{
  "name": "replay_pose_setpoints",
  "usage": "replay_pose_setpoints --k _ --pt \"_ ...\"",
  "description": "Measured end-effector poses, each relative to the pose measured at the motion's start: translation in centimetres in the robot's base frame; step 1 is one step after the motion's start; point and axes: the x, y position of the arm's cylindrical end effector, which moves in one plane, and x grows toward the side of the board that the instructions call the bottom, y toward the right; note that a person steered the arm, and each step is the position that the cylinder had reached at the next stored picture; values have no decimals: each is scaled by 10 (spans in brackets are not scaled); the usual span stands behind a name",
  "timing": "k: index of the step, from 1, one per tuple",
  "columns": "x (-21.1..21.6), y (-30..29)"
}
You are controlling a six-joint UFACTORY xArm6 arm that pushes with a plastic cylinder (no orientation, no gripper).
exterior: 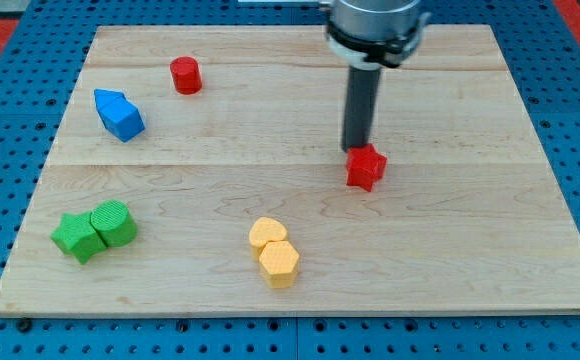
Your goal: Move the red star above the yellow heart
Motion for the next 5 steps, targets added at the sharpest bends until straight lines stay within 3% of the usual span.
replay_pose_setpoints --k 2,3,4,5 --pt "68 92" --pt "75 -34" --pt "66 -67" --pt "68 51"
